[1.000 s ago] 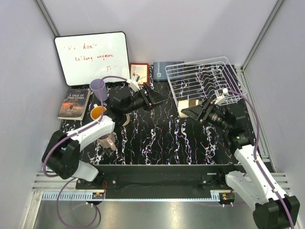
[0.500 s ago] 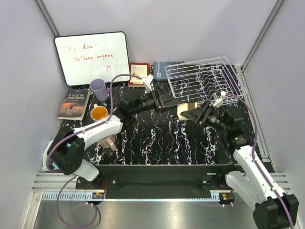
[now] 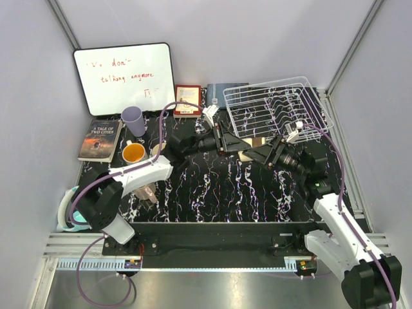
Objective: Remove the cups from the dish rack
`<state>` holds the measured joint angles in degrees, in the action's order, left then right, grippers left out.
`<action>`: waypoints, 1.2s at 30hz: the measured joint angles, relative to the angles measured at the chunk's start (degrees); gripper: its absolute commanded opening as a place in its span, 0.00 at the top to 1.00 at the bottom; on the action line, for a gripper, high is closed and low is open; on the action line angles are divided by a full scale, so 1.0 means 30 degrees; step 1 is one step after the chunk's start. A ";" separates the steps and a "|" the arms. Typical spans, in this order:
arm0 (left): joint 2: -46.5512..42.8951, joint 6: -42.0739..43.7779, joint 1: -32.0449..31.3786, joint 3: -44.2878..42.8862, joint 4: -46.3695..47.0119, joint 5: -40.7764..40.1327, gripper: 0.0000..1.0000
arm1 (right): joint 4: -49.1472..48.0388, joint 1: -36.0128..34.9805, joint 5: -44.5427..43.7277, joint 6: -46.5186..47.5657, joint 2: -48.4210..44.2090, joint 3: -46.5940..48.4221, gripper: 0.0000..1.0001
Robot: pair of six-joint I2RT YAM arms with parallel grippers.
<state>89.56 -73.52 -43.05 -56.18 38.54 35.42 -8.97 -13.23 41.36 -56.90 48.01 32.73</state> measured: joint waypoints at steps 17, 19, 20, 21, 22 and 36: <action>-0.0015 0.1042 0.0138 -0.1231 -0.1814 0.1049 1.00 | 0.3228 -0.0073 -0.0102 0.0736 -0.2251 -0.0007 0.00; -0.0197 0.2535 0.0845 -0.1763 -0.4619 0.0255 1.00 | 0.4568 -0.0095 -0.0546 0.1377 -0.2441 0.0342 0.00; -0.0226 0.3177 0.1224 -0.2025 -0.5705 -0.0117 1.00 | 0.5209 -0.0095 -0.0801 0.1683 -0.2506 0.0619 0.00; -0.0240 0.4095 0.1800 -0.2433 -0.7344 -0.0648 1.00 | 0.5734 -0.0095 -0.1042 0.1982 -0.2543 0.0896 0.01; -0.0248 0.4758 0.2237 -0.2732 -0.8546 -0.1115 1.00 | 0.6186 -0.0095 -0.1290 0.2244 -0.2550 0.1173 0.00; 0.1464 1.3755 0.3388 -0.8677 -2.3839 -1.3362 1.00 | 1.2386 -0.0095 -0.7781 0.5413 -0.0743 0.3504 0.03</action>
<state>93.95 -32.25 -32.88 -82.21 -32.97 -4.67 28.18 -13.52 18.02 -40.66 45.78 43.24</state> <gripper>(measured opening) 0.061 0.977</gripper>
